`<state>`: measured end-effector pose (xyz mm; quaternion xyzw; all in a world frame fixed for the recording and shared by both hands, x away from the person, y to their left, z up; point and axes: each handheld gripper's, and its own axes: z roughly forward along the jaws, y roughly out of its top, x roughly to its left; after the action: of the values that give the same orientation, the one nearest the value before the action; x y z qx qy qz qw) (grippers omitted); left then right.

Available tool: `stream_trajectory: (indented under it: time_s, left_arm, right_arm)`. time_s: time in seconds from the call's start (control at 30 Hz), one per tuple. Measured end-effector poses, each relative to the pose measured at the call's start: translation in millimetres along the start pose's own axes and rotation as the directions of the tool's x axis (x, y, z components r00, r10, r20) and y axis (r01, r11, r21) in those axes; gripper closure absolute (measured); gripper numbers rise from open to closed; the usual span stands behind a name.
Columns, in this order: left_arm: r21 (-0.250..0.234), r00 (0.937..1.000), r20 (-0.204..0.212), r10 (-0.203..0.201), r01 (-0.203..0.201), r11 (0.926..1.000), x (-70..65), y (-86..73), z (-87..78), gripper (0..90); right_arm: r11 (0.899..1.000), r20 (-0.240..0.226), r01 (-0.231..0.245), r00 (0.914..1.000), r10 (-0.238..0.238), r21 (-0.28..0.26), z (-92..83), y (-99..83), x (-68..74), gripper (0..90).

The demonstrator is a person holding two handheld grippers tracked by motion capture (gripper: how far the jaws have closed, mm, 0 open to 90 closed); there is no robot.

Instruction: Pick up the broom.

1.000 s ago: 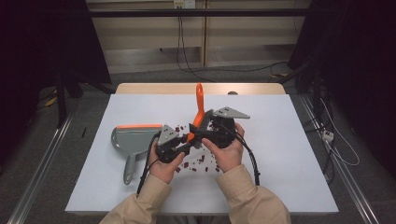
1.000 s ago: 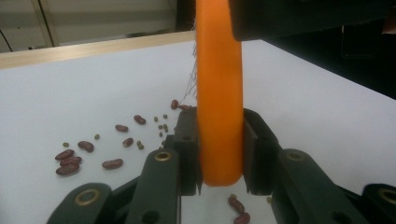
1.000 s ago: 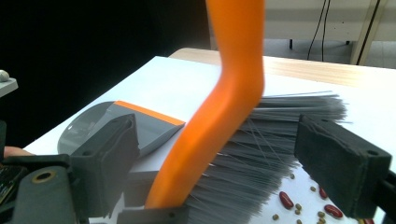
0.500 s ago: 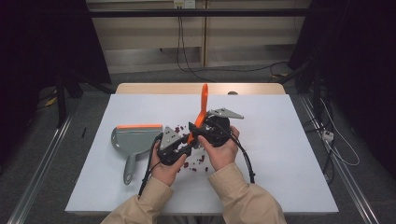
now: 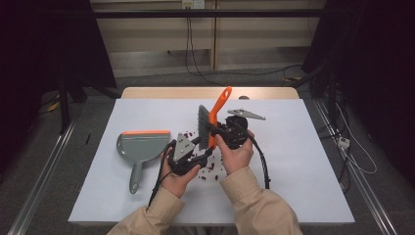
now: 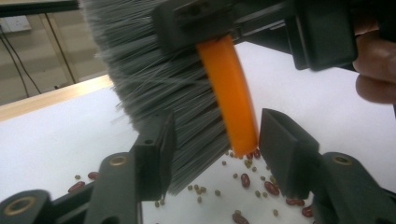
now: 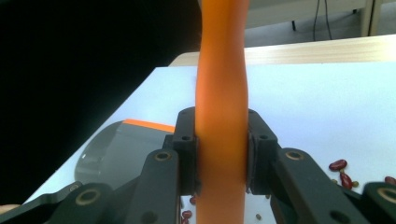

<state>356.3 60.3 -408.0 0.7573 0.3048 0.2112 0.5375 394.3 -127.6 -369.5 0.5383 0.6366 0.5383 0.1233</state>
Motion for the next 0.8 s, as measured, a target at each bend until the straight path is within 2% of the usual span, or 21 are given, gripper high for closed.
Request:
stream_trajectory:
  time_s: [0.03,0.1,0.27,0.37,0.43,0.63,0.8]
  left_arm:
    - [0.004,1.0000,0.005,-0.006,0.006,1.0000,1.3,0.3,-0.5,39.7]
    - [-0.002,0.9997,0.009,-0.021,0.021,0.9998,3.6,1.1,-1.9,35.7]
    - [-0.012,0.9985,0.019,-0.052,0.052,0.9985,11.8,4.9,-6.9,26.7]
    - [-0.004,0.9963,0.059,-0.063,0.064,0.9980,15.9,7.2,-9.2,24.4]
    - [-0.006,0.9962,0.067,-0.056,0.057,0.9984,18.4,9.0,-11.3,21.7]
    - [-0.002,0.9907,0.097,-0.096,0.096,0.9953,22.9,12.1,-17.3,15.9]
    - [-0.010,0.9880,0.124,-0.092,0.094,0.9955,27.0,14.8,-26.2,12.7]
  right_arm:
    - [1.000,-0.002,-0.007,1.0000,0.007,0.002,-1.1,1.1,-3.0,71.5]
    - [1.000,0.012,0.016,0.9998,-0.016,0.008,-4.2,2.9,-7.9,71.5]
    - [0.998,-0.001,0.050,0.9987,-0.050,0.022,-13.7,6.4,-20.5,71.5]
    - [0.996,0.013,0.081,0.9965,-0.082,0.040,-19.6,8.5,-27.3,71.5]
    - [0.995,0.014,0.085,0.9962,-0.086,0.048,-23.8,9.3,-31.7,71.5]
    - [0.992,0.008,0.103,0.9945,-0.104,0.069,-34.8,11.2,-42.2,71.5]
    - [0.988,0.015,0.126,0.9917,-0.128,0.089,-42.5,11.7,-49.3,71.5]
